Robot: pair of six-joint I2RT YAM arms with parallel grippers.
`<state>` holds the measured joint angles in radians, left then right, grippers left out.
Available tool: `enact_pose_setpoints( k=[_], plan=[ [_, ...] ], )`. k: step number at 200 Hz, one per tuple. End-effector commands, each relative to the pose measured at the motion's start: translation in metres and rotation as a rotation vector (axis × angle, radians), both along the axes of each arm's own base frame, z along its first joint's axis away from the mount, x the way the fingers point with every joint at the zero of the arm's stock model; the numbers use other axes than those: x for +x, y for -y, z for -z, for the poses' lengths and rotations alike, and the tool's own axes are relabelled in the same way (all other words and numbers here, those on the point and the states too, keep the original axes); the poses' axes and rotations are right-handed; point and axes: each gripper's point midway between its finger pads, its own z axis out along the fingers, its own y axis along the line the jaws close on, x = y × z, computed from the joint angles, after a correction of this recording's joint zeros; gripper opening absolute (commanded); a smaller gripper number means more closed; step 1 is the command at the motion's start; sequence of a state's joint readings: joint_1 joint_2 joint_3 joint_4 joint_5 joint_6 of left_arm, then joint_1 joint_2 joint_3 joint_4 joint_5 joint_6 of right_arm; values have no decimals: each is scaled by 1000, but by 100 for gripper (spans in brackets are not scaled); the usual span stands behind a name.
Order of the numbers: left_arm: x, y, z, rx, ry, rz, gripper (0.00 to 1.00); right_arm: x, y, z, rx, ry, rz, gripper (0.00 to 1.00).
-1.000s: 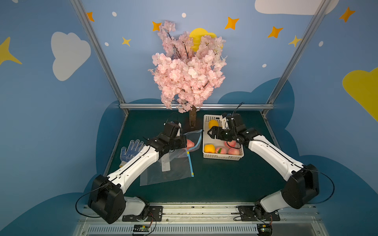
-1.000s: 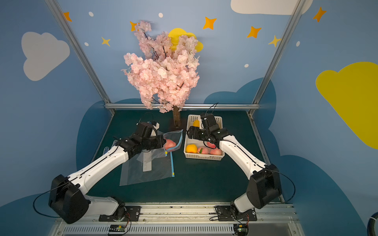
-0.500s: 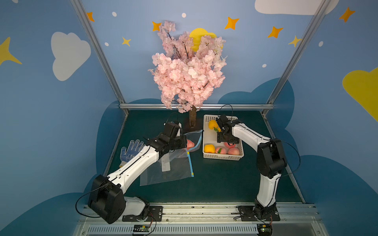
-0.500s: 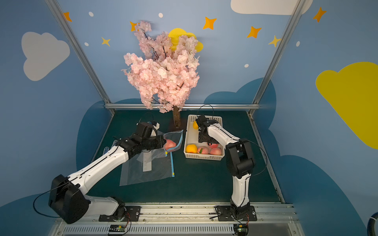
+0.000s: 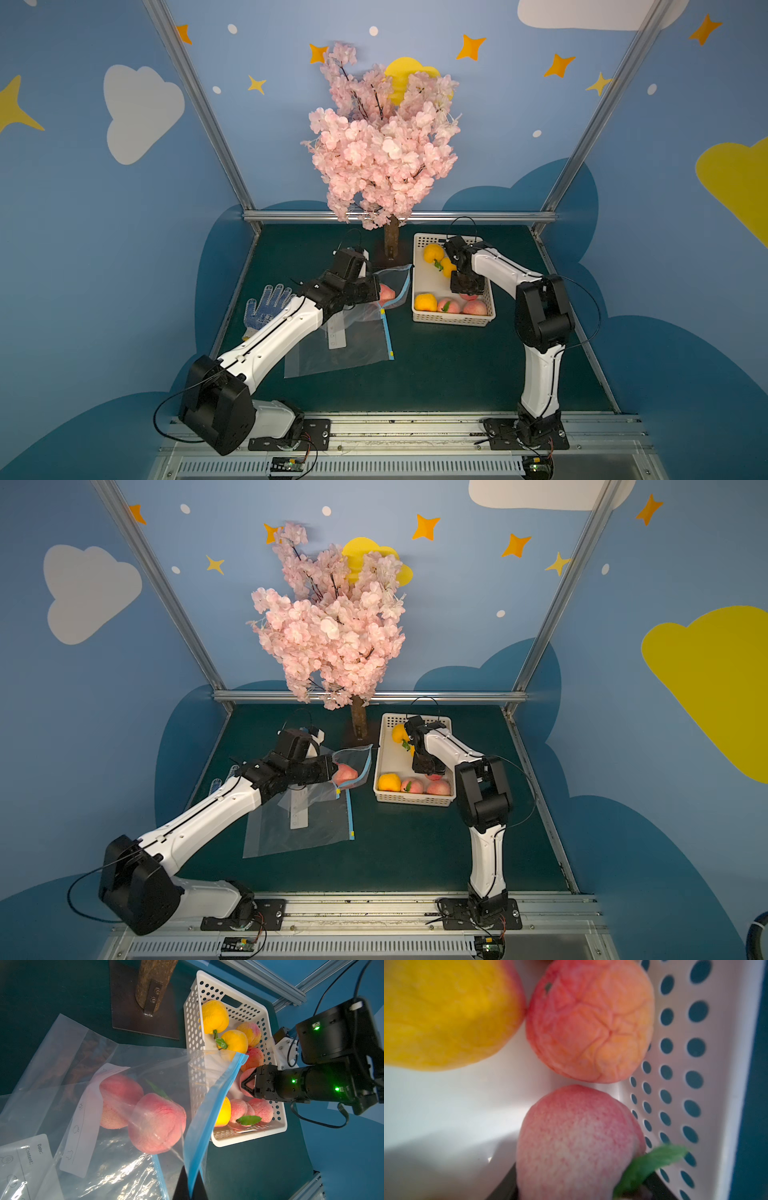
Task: Place the peach in a zip-top bag and seal the zipper
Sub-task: Pick up the peach from the basket, then place the peach in the zipper food storage bag.
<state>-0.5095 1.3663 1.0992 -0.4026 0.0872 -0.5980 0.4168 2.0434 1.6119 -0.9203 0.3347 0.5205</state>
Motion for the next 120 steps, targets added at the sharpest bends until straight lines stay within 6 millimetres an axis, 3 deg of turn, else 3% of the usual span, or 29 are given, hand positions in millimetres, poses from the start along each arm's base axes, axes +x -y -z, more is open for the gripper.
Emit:
enact_pose_setpoints(
  k=[1,19,49,63,89,120],
  plan=[
    [4,4,-7,-14,12,12,3,-2,-22,-51,116,80,-80,46],
    [3,4,-9,-19,13,12,3,-11,-54,-78,269,128,-193,46],
    [2,3,-11,-20,13,6,3,-46,-140,-128,717,181,-479,48],
    [2,3,-12,-23,12,6,3,-59,-167,-147,907,188,-533,48],
    [2,3,-16,-32,1,-3,3,-81,-201,-161,1051,161,-618,49],
    [3,7,-21,-46,10,19,3,-92,-229,-150,1069,102,-681,50]
  ],
)
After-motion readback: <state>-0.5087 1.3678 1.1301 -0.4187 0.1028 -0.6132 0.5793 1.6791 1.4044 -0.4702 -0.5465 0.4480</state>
